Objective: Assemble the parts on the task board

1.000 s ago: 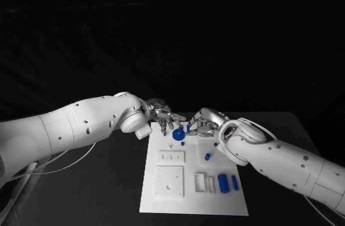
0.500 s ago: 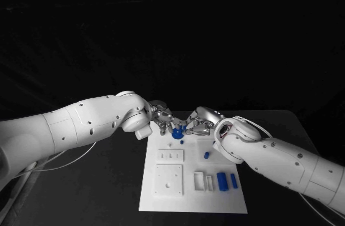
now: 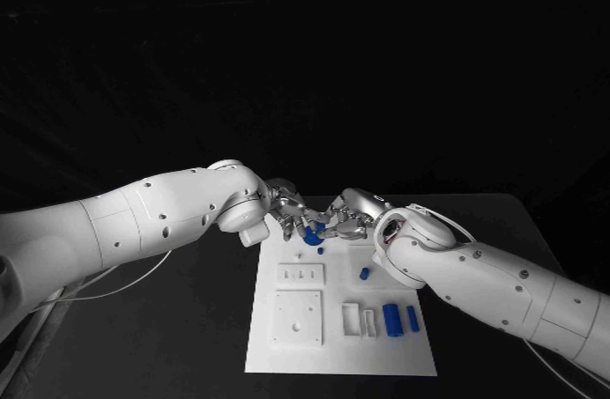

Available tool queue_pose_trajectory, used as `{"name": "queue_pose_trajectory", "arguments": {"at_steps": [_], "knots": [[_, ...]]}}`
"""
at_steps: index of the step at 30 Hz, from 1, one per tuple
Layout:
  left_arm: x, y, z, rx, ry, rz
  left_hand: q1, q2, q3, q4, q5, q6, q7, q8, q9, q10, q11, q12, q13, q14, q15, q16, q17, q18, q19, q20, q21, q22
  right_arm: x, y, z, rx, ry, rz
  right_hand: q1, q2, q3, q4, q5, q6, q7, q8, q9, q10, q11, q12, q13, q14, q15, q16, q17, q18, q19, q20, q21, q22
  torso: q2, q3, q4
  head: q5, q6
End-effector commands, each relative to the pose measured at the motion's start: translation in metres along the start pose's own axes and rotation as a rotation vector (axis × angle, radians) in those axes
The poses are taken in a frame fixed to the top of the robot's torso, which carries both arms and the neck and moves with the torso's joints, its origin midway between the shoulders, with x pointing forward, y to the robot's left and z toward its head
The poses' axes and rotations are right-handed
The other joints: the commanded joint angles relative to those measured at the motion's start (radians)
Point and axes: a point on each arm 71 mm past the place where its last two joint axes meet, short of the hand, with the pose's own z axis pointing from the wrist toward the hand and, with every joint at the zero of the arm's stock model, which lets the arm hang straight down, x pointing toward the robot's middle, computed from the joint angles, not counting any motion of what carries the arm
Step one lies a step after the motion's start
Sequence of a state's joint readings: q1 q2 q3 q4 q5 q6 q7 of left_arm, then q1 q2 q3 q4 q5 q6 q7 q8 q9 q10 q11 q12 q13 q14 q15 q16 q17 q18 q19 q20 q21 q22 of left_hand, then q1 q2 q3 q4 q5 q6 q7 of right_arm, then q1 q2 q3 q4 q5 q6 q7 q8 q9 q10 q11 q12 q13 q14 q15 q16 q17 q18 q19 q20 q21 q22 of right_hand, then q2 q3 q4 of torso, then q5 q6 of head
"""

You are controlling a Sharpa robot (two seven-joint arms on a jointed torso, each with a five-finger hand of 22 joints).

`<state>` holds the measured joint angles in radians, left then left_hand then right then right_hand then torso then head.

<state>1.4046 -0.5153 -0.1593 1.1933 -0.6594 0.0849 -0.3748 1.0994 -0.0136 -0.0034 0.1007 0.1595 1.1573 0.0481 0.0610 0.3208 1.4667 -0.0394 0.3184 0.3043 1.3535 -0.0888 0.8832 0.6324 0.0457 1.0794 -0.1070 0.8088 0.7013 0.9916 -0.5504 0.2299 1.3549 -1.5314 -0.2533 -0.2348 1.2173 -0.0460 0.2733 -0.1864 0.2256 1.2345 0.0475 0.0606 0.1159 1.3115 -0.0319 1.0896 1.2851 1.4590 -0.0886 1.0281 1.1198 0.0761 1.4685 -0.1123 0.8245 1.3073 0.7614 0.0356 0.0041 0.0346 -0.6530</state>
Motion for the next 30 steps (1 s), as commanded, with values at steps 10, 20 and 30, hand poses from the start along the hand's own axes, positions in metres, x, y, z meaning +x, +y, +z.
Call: {"name": "queue_pose_trajectory", "arguments": {"at_steps": [10,20,30], "knots": [[0.0032,-0.0017,0.0014,-0.009,0.026,0.018,0.005,0.034,-0.021,-0.030,0.007,-0.010,-0.001,0.002,0.000,0.047,-0.001,0.001,0.006,-0.012,-0.001,0.014,0.000,-0.011,0.015,0.000,-0.027,0.041,0.0021,0.0064,-0.0002,-0.019,0.015,-0.017,-0.002,0.005,0.002,-0.003,0.006,0.003,-0.001,0.003,0.009,-0.004,-0.002,-0.004,0.000,0.000,-0.007,-0.008,-0.001,-0.019,0.051,-0.005,-0.004,0.104,0.000,0.0016,0.0021,-0.004,-0.004],[0.0101,0.0016,0.0032,-0.025,0.065,0.038,0.019,0.052,-0.029,-0.066,0.033,0.000,-0.004,0.003,-0.001,0.047,-0.004,0.012,0.011,-0.014,-0.003,0.029,0.004,-0.012,0.020,-0.003,-0.041,0.079,0.0024,0.0073,0.0006,-0.022,0.011,-0.017,-0.003,0.005,0.002,-0.003,0.008,0.004,-0.001,0.003,0.009,-0.004,-0.002,-0.004,0.001,-0.001,-0.007,-0.009,-0.001,-0.018,0.051,-0.005,-0.005,0.104,0.000,0.0013,0.0008,-0.001,-0.004],[0.0102,0.0026,0.0034,-0.034,0.058,0.036,0.025,0.069,-0.026,-0.081,0.045,0.002,-0.007,0.003,0.001,0.047,-0.005,0.020,0.016,-0.018,-0.004,0.043,0.006,-0.013,0.021,-0.004,-0.051,0.111,0.0033,0.0094,0.0010,-0.029,0.014,-0.016,-0.003,0.005,0.002,-0.003,0.008,0.004,-0.001,0.003,0.009,-0.004,-0.002,-0.004,0.001,-0.001,-0.007,-0.009,-0.001,-0.018,0.051,-0.005,-0.005,0.104,0.001,0.0011,0.0019,-0.003,-0.004]]}}
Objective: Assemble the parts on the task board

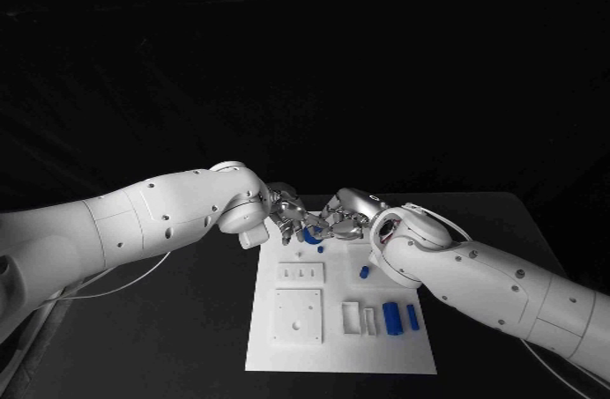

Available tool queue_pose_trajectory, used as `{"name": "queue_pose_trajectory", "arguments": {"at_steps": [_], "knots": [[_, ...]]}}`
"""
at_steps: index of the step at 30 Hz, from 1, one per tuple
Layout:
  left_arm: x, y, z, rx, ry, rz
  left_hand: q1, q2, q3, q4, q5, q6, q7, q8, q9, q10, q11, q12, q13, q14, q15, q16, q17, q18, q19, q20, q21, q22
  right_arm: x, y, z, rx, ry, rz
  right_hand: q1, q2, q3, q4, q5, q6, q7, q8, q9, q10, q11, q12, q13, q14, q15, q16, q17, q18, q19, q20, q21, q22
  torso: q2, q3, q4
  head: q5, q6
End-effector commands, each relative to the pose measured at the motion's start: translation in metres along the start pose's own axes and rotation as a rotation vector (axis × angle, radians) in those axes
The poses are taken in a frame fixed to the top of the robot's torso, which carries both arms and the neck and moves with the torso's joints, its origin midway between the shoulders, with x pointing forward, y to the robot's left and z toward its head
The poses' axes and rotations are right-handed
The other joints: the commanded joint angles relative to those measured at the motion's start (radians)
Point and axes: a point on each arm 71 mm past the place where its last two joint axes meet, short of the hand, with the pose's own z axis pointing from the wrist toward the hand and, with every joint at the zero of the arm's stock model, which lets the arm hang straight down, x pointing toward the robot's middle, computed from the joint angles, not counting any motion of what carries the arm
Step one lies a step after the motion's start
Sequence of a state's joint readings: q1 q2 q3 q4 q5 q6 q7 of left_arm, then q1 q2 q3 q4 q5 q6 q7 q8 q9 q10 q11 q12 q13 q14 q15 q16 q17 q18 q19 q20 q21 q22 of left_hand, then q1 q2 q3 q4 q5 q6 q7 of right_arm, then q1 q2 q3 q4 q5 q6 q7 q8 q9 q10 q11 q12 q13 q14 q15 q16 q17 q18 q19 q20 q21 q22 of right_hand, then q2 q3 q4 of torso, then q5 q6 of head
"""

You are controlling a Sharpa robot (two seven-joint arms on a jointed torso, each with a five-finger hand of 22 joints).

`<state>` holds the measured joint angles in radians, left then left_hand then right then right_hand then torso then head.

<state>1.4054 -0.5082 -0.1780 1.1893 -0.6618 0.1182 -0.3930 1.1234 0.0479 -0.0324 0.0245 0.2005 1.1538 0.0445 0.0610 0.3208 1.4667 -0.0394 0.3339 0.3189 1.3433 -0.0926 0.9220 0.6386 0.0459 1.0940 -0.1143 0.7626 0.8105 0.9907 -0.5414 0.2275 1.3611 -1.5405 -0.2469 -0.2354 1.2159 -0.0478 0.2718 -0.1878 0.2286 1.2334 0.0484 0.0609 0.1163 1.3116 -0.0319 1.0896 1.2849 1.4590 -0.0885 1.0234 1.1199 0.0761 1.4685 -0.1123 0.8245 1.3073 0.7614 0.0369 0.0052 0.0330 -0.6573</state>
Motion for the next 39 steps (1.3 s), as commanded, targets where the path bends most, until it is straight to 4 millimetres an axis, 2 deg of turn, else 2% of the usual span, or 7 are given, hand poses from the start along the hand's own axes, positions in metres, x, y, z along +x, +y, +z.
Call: {"name": "queue_pose_trajectory", "arguments": {"at_steps": [1,11,28,29,31,33,39], "knots": [[0.0031,-0.0014,0.0005,-0.004,0.016,0.009,0.003,0.011,0.004,-0.006,0.006,0.005,-0.003,0.002,0.001,0.047,-0.005,0.004,0.001,-0.008,-0.001,0.005,0.000,-0.013,0.007,0.003,-0.005,0.003,-0.0001,0.0029,0.0004,-0.014,0.006,-0.011,-0.001,0.007,0.004,-0.001,0.005,0.005,-0.002,0.003,0.009,-0.004,-0.002,-0.004,0.001,-0.001,-0.007,-0.004,-0.002,-0.018,0.051,-0.005,-0.005,0.104,0.001,-0.0002,0.0010,-0.001,0.000],[0.0032,-0.0020,0.0000,-0.002,-0.001,0.004,0.017,0.034,0.019,-0.025,0.036,0.004,-0.005,0.003,0.000,0.047,-0.005,0.001,-0.001,-0.009,-0.001,0.005,-0.003,-0.013,0.008,0.003,-0.014,0.014,0.0001,0.0023,0.0000,-0.013,0.009,-0.012,-0.001,0.007,0.004,-0.001,0.005,0.005,-0.002,0.003,0.009,-0.004,-0.002,-0.004,0.001,-0.001,-0.007,-0.004,-0.002,-0.018,0.051,-0.005,-0.005,0.104,0.001,0.0003,-0.0001,0.001,-0.003],[0.0040,-0.0039,0.0001,0.000,-0.016,-0.002,0.069,0.109,0.141,-0.141,0.179,0.001,-0.004,0.004,0.037,0.047,-0.005,-0.015,-0.012,-0.013,0.000,0.000,-0.010,-0.011,0.008,0.003,-0.035,0.049,0.0014,-0.0006,-0.0009,-0.007,0.017,-0.018,0.000,0.006,0.004,-0.002,0.006,0.004,-0.002,0.002,0.009,-0.005,-0.003,-0.005,0.001,-0.001,-0.007,-0.005,-0.002,-0.018,0.051,-0.005,-0.005,0.105,0.001,0.0011,-0.0006,0.002,-0.011],[0.0041,-0.0040,0.0002,0.000,-0.016,-0.002,0.070,0.111,0.150,-0.148,0.170,0.002,-0.004,0.004,0.040,0.047,-0.005,-0.015,-0.013,-0.013,-0.001,0.000,-0.009,-0.011,0.009,0.003,-0.036,0.051,0.0015,-0.0006,-0.0009,-0.007,0.017,-0.018,0.000,0.006,0.004,-0.002,0.006,0.004,-0.002,0.002,0.009,-0.005,-0.003,-0.005,0.001,-0.001,-0.007,-0.005,-0.002,-0.018,0.051,-0.005,-0.005,0.105,0.001,0.0011,-0.0003,0.002,-0.012],[0.0043,-0.0042,0.0003,0.001,-0.016,-0.003,0.047,0.090,0.295,-0.187,0.020,0.004,0.005,0.002,0.054,0.045,-0.009,-0.018,-0.017,-0.013,0.002,0.001,-0.008,-0.009,0.006,0.003,-0.036,0.064,0.0016,-0.0006,-0.0009,-0.007,0.017,-0.018,0.000,0.006,0.004,-0.002,0.006,0.004,-0.002,0.002,0.009,-0.005,-0.003,-0.005,0.001,-0.001,-0.007,-0.005,-0.002,-0.018,0.051,-0.005,-0.005,0.105,0.001,0.0008,0.0001,0.001,-0.011],[0.0046,-0.0043,0.0006,0.000,-0.016,-0.004,0.018,0.054,0.387,-0.188,0.023,0.012,-0.007,0.004,0.091,0.047,-0.005,-0.010,-0.017,-0.013,-0.003,0.002,-0.008,-0.007,0.007,0.002,-0.038,0.079,0.0017,-0.0005,-0.0009,-0.007,0.017,-0.018,-0.001,0.006,0.004,-0.001,0.007,0.004,-0.002,0.002,0.009,-0.005,-0.003,-0.005,0.001,-0.001,-0.007,-0.006,-0.002,-0.018,0.051,-0.005,-0.005,0.105,0.001,0.0004,0.0001,0.001,-0.011],[0.0055,-0.0039,0.0011,-0.003,-0.015,-0.017,0.012,0.032,0.419,-0.176,0.036,0.029,-0.015,0.002,0.173,0.047,-0.011,-0.007,-0.020,-0.013,-0.005,0.003,-0.007,-0.009,0.011,0.000,-0.052,0.102,0.0017,-0.0008,-0.0009,-0.007,0.016,-0.017,-0.002,0.005,0.004,-0.001,0.007,0.002,-0.001,0.002,0.008,-0.007,-0.002,-0.008,0.000,-0.001,-0.007,-0.007,-0.003,-0.018,0.051,-0.005,-0.008,0.104,0.001,0.0006,0.0010,-0.001,-0.014]]}}
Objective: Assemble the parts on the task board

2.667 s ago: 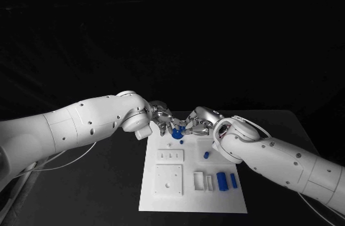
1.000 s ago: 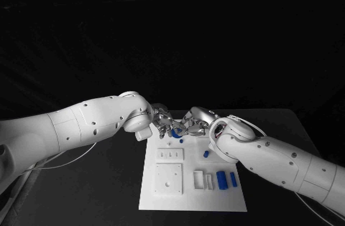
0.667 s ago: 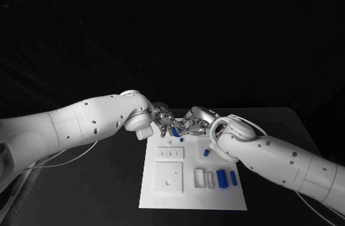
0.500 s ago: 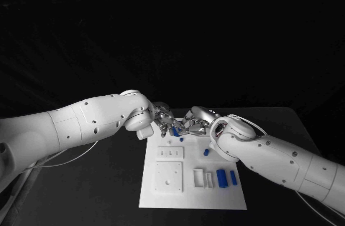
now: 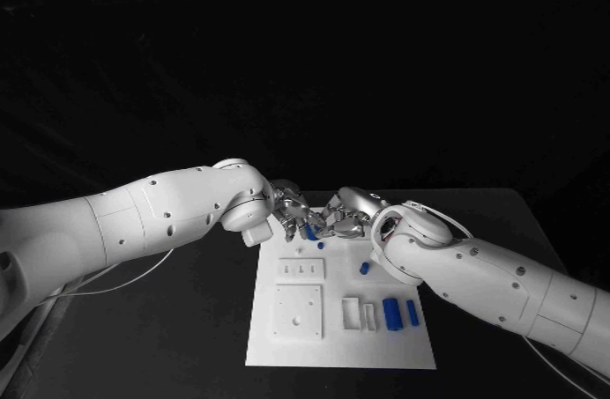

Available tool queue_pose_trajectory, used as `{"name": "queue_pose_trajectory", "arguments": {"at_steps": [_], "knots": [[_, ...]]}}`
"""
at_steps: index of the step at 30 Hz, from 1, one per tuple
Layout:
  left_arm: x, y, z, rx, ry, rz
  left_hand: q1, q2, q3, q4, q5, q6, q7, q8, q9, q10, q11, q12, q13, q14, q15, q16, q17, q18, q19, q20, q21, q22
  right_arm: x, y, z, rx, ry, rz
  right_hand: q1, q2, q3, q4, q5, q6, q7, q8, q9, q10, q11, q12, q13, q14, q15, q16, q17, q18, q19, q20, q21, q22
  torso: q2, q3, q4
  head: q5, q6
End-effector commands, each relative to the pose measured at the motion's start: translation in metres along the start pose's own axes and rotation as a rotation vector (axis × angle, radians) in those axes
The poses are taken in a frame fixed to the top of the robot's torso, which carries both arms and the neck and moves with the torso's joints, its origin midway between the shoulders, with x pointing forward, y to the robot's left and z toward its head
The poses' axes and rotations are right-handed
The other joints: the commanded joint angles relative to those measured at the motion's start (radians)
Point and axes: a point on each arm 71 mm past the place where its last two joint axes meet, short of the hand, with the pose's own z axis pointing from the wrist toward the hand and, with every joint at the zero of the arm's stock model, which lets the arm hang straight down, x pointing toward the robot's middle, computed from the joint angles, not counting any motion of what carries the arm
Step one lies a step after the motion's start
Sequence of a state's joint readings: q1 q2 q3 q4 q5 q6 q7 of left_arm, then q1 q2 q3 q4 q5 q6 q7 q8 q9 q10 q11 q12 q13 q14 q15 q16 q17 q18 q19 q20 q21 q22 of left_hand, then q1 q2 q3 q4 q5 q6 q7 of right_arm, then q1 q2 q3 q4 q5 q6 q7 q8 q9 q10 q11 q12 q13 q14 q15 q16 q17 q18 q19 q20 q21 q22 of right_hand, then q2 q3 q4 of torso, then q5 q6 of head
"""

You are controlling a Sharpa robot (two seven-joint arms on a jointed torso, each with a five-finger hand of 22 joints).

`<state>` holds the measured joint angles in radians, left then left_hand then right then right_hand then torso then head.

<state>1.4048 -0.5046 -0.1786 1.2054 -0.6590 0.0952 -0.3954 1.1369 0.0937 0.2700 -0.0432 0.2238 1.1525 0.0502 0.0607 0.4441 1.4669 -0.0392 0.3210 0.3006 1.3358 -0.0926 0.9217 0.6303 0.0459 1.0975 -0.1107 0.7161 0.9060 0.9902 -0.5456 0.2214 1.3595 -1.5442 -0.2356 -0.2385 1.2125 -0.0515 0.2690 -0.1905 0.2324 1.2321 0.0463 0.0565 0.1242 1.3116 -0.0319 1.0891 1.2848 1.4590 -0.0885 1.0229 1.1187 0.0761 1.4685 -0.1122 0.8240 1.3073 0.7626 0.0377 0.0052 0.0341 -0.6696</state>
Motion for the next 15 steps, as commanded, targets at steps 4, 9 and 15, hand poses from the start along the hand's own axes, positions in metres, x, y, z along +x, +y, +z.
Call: {"name": "queue_pose_trajectory", "arguments": {"at_steps": [4,9,15], "knots": [[0.0007,0.0017,0.0008,-0.015,-0.011,-0.031,-0.020,-0.027,0.128,-0.112,0.022,0.055,-0.034,0.007,0.152,0.048,-0.012,0.010,-0.006,-0.005,-0.007,0.000,0.001,-0.015,0.011,-0.007,-0.023,0.019,-0.0011,0.0010,0.0001,-0.013,-0.003,-0.004,-0.001,0.004,0.007,0.005,0.002,-0.008,0.005,0.006,-0.004,-0.015,0.000,-0.023,-0.010,-0.002,-0.006,-0.010,-0.004,-0.018,0.051,-0.004,-0.010,0.104,-0.001,0.0000,-0.0001,-0.001,-0.003],[0.0000,0.0024,0.0003,-0.011,-0.024,-0.051,-0.043,-0.041,0.137,-0.122,0.071,0.080,-0.042,0.008,0.214,0.050,-0.011,0.035,0.000,0.003,-0.010,0.008,0.008,-0.019,0.018,-0.010,-0.030,0.030,-0.0022,-0.0016,-0.0005,-0.012,-0.010,0.006,-0.016,-0.021,0.010,0.023,-0.008,-0.093,0.032,0.006,-0.036,-0.026,0.015,-0.036,-0.020,-0.001,0.005,-0.009,-0.003,-0.013,0.051,0.004,-0.012,0.104,-0.001,-0.0001,0.0006,-0.001,-0.003],[-0.0005,0.0048,-0.0009,-0.009,-0.039,-0.064,-0.077,-0.050,0.157,-0.147,0.125,0.106,-0.050,0.005,0.251,0.049,-0.014,0.070,0.004,0.011,-0.012,0.016,0.016,-0.018,0.025,-0.012,-0.033,0.042,-0.0059,-0.0063,-0.0027,-0.018,-0.042,0.029,0.006,-0.064,-0.065,0.089,-0.039,-0.229,0.068,0.008,-0.058,-0.046,0.041,-0.048,-0.040,-0.003,0.024,-0.011,-0.006,0.008,0.050,0.026,-0.016,0.103,0.000,0.0013,0.0001,0.000,-0.005]]}}
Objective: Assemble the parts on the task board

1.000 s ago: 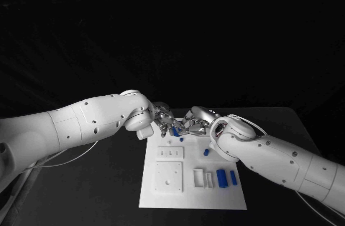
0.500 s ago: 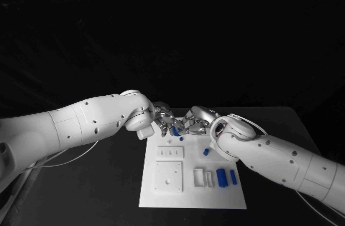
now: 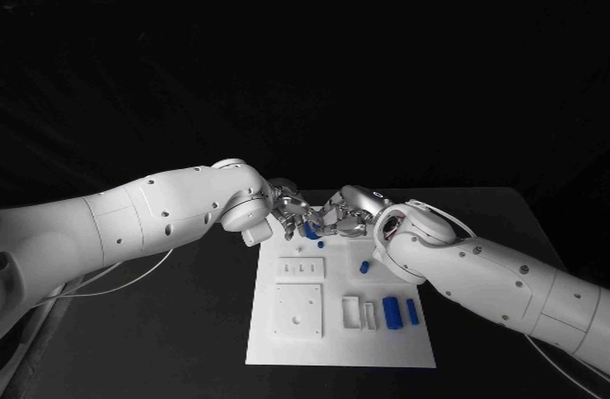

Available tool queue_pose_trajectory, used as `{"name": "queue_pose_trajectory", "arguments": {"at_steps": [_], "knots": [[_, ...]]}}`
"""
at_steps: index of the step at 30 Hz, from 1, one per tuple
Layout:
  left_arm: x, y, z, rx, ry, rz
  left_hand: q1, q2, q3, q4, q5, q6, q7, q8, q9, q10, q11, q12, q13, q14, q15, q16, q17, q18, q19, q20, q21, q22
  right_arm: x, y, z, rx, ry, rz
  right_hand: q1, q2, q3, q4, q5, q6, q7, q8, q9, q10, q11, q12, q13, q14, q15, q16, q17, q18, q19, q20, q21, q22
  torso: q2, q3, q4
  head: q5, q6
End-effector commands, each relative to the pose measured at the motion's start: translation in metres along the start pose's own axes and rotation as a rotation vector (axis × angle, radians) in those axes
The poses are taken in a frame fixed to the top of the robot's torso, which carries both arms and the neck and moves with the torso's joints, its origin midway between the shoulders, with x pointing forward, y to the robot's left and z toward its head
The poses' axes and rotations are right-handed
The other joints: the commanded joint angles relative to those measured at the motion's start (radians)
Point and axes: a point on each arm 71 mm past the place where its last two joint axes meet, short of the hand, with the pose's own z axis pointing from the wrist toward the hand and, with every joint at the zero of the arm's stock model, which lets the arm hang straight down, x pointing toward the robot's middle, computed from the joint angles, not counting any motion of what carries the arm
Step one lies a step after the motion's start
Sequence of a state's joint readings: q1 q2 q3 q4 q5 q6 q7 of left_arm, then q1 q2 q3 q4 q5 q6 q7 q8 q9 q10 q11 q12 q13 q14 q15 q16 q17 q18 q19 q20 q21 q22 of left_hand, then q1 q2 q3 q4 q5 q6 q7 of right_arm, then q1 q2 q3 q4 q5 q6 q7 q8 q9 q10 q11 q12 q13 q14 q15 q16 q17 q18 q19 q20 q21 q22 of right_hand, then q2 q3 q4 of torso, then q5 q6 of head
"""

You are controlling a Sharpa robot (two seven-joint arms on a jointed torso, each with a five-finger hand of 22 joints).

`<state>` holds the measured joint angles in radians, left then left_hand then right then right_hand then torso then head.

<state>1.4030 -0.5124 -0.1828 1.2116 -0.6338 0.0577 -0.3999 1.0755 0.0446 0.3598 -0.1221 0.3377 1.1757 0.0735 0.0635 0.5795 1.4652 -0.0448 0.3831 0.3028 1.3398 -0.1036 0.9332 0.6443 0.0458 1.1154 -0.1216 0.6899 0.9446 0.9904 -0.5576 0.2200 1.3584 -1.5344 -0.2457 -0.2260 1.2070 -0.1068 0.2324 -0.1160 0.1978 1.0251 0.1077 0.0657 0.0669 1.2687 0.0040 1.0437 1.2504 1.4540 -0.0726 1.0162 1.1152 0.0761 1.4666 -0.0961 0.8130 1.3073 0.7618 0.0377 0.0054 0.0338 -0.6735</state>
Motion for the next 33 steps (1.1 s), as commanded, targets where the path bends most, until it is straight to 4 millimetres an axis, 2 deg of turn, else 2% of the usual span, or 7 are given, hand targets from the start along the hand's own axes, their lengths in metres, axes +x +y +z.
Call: {"name": "queue_pose_trajectory", "arguments": {"at_steps": [1,5,10,14,20,28,33], "knots": [[0.000,0.002,-0.001,-0.001,-0.020,-0.026,-0.018,-0.001,0.069,-0.070,0.013,0.084,-0.073,0.002,0.118,0.051,-0.009,0.011,0.001,0.007,-0.002,0.005,0.003,-0.018,0.008,-0.001,-0.007,0.005,-0.004,-0.002,-0.001,-0.022,-0.039,0.026,0.020,-0.010,-0.043,0.025,-0.003,-0.030,0.008,-0.001,-0.001,-0.007,0.006,-0.003,-0.009,0.001,0.010,-0.005,-0.003,0.011,0.052,0.012,-0.005,0.104,0.000,0.0017,-0.0002,0.001,-0.001],[0.000,0.005,-0.001,-0.003,-0.032,-0.024,-0.033,0.000,0.078,-0.087,0.024,0.085,-0.074,0.002,0.140,0.051,-0.010,0.023,-0.003,0.008,-0.003,0.010,0.010,-0.019,0.010,-0.003,-0.011,0.023,-0.006,-0.006,-0.006,-0.036,-0.050,0.043,0.041,-0.016,-0.074,0.047,0.002,-0.051,0.013,-0.003,-0.003,-0.017,0.009,-0.007,-0.025,-0.001,0.012,-0.010,-0.010,0.015,0.051,0.016,-0.007,0.103,-0.001,0.0017,0.0000,0.002,-0.003],[0.001,0.010,-0.002,-0.005,-0.055,-0.003,-0.036,0.002,0.079,-0.091,0.026,0.086,-0.075,0.002,0.146,0.051,-0.011,0.029,-0.003,0.008,-0.004,0.014,0.014,-0.019,0.013,-0.004,-0.013,0.035,-0.010,-0.020,-0.017,-0.046,-0.044,0.068,0.055,-0.016,-0.073,0.042,-0.012,-0.055,0.014,-0.003,-0.002,-0.026,0.010,-0.013,-0.033,-0.006,0.014,-0.022,-0.019,0.015,0.047,0.018,-0.017,0.102,0.000,0.0013,0.0025,0.005,-0.006],[0.003,0.020,-0.003,-0.006,-0.106,0.031,-0.035,0.001,0.081,-0.095,0.031,0.087,-0.075,0.001,0.147,0.051,-0.012,0.036,-0.002,0.010,-0.006,0.019,0.017,-0.019,0.016,-0.006,-0.015,0.046,-0.017,-0.042,-0.030,-0.024,-0.038,0.086,0.068,-0.010,-0.050,0.018,0.010,-0.047,0.014,-0.003,-0.002,-0.036,0.010,-0.019,-0.043,-0.012,0.014,-0.031,-0.027,0.017,0.042,0.018,-0.033,0.099,-0.002,0.0014,-0.0033,0.013,-0.016],[0.010,0.036,-0.003,-0.022,-0.171,0.052,-0.038,-0.006,0.089,-0.099,0.070,0.096,-0.078,0.002,0.140,0.051,-0.016,0.057,0.005,0.017,-0.011,0.034,0.025,-0.019,0.024,-0.012,-0.008,0.067,-0.040,-0.064,-0.040,0.012,-0.099,0.149,0.044,-0.004,-0.012,0.007,0.037,-0.033,0.012,-0.003,-0.002,-0.045,0.007,-0.030,-0.061,-0.016,0.012,-0.052,-0.045,0.019,0.040,0.017,-0.061,0.093,-0.006,0.0036,-0.0074,0.015,-0.027],[0.030,0.053,0.002,-0.062,-0.231,0.095,-0.050,-0.010,0.098,-0.107,0.086,0.107,-0.083,0.001,0.143,0.051,-0.022,0.098,0.016,0.023,-0.019,0.064,0.038,-0.020,0.037,-0.019,-0.009,0.106,-0.076,-0.080,-0.041,0.041,-0.214,0.233,0.034,-0.003,0.000,0.005,0.058,-0.028,0.011,-0.003,-0.002,-0.046,0.006,-0.033,-0.070,-0.014,0.011,-0.057,-0.050,0.019,0.042,0.015,-0.075,0.090,-0.010,0.0041,-0.0051,0.012,-0.040],[0.039,0.061,0.005,-0.085,-0.245,0.112,-0.058,-0.012,0.103,-0.112,0.094,0.116,-0.086,0.002,0.154,0.050,-0.026,0.126,0.027,0.020,-0.021,0.093,0.048,-0.025,0.043,-0.021,-0.022,0.139,-0.086,-0.082,-0.037,0.047,-0.243,0.257,0.032,-0.003,0.003,0.003,0.072,-0.027,0.011,-0.003,-0.002,-0.047,0.005,-0.034,-0.073,-0.013,0.010,-0.058,-0.051,0.019,0.043,0.015,-0.076,0.091,-0.012,0.0056,-0.0010,0.012,-0.049]]}}
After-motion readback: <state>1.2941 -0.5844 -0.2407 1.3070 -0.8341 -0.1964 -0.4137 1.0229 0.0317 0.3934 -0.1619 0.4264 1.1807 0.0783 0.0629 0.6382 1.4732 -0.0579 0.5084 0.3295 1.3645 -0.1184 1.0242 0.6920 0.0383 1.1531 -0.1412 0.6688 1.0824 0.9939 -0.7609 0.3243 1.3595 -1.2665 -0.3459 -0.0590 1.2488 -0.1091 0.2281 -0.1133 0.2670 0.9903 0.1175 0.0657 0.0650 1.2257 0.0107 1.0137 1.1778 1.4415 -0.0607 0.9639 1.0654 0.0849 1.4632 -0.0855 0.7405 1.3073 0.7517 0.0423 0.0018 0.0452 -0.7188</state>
